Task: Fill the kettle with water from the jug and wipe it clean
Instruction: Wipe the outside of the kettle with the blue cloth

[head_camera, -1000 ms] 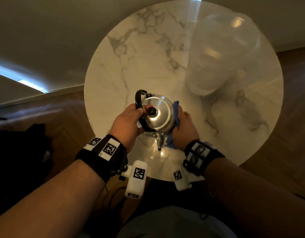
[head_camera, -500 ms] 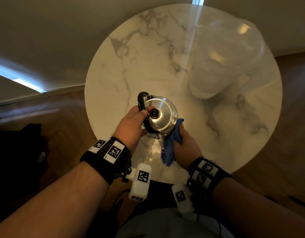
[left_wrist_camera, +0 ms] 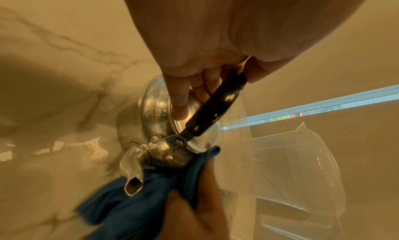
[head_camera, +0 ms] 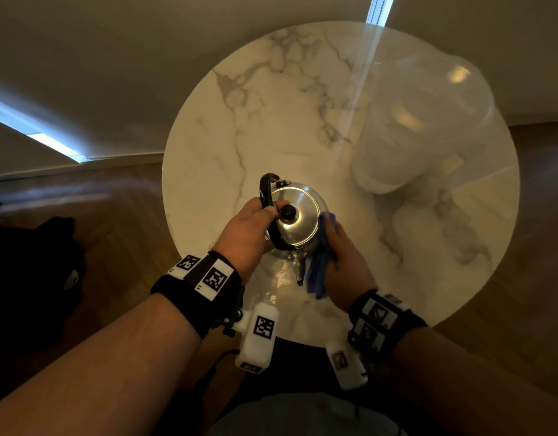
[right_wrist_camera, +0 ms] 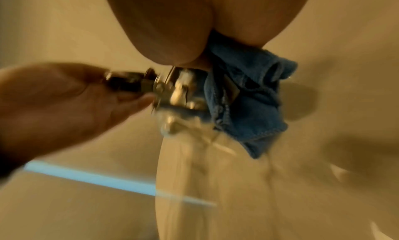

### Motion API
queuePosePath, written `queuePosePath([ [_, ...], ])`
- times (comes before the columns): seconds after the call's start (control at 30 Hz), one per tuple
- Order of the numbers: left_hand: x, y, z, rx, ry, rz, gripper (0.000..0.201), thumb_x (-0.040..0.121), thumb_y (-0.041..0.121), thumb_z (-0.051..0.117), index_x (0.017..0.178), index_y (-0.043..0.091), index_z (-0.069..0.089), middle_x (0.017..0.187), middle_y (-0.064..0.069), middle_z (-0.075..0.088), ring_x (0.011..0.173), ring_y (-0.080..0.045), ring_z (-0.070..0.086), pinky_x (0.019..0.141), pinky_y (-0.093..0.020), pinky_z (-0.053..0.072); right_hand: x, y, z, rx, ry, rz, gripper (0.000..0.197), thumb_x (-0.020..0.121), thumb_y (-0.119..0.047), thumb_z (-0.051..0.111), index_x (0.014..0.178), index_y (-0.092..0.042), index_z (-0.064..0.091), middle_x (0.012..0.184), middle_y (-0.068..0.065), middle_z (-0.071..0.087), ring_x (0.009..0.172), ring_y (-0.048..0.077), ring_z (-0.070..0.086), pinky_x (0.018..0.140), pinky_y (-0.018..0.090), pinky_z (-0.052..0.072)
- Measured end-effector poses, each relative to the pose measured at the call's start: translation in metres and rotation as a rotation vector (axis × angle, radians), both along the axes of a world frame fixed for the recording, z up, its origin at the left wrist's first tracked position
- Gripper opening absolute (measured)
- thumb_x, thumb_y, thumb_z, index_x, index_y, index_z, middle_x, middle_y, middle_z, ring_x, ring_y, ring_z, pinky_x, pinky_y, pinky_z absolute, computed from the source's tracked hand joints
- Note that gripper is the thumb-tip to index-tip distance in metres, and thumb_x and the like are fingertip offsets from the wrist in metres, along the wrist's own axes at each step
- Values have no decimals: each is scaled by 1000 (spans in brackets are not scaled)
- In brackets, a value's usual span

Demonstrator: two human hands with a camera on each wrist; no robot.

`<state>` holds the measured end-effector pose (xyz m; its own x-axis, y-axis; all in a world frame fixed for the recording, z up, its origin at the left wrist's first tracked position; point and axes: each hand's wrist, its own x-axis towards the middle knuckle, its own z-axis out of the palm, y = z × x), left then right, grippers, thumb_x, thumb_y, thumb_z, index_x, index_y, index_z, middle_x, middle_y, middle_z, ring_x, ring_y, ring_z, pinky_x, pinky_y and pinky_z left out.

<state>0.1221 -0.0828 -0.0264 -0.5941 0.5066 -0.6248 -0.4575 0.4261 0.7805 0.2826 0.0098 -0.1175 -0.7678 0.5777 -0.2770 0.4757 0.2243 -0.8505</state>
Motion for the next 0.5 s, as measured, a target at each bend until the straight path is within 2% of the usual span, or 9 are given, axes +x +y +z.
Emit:
queuePosePath([
  [0.03,1,1,1,-2,-2,-3,27,103,15,50,121,9,70,124,-9,73,109,-18,70,95,-50,61,-10,14,5,-57,-12,-77,50,98,-60,41,144,-41,48,136,13,60,112,30,64,95,47,56],
  [0.07,1,1,1,-4,1,-4,27,103,17,51,120,9,70,123,-8,73,107,-16,70,96,-51,61,-22,28,10,-80,-36,-113,42,97,-58,43,132,-41,59,117,12,67,96,28,66,86,51,59],
  [0.1,1,1,2,-7,5,-5,27,103,17,51,120,10,70,123,-8,73,106,-15,70,96,-52,61,-35,42,16,-67,-41,-95,37,96,-44,47,129,-41,63,112,5,68,96,21,62,90,46,56],
  [0.17,2,2,3,-14,14,-4,27,102,17,51,121,9,69,123,-9,73,104,-14,70,97,-53,60,-58,64,27,2,-81,13,39,96,-28,54,132,-40,63,127,-6,64,109,11,53,101,31,40],
  [0.27,3,4,5,-19,15,2,28,102,17,51,123,9,69,123,-11,73,102,-15,70,99,-56,58,-82,81,37,1,-112,160,35,98,-30,59,131,-42,64,135,-9,64,118,14,59,105,31,43],
  [0.33,4,4,7,-25,16,-1,29,101,20,52,123,12,69,121,-9,73,103,-17,70,100,-57,57,-75,80,39,-10,-128,182,34,101,-32,55,131,-46,63,123,-14,66,98,9,63,87,23,51],
  [0.4,5,4,11,-46,32,-21,37,91,34,57,121,18,71,116,-2,75,107,-19,69,100,-57,57,-53,72,43,15,-115,149,46,102,-15,49,133,-46,60,119,-17,60,91,6,61,81,12,50],
  [0.43,4,4,12,-55,39,-32,43,84,41,57,120,22,72,114,1,75,109,-20,69,101,-56,56,-41,68,44,24,-94,109,55,98,-2,46,133,-43,59,120,-17,58,95,3,59,83,4,45],
  [0.5,3,3,12,-67,42,-44,48,78,47,56,118,27,72,113,4,75,112,-22,68,102,-56,55,-23,59,45,24,-66,49,64,92,12,42,131,-37,58,117,-17,56,92,-15,51,80,-11,27],
])
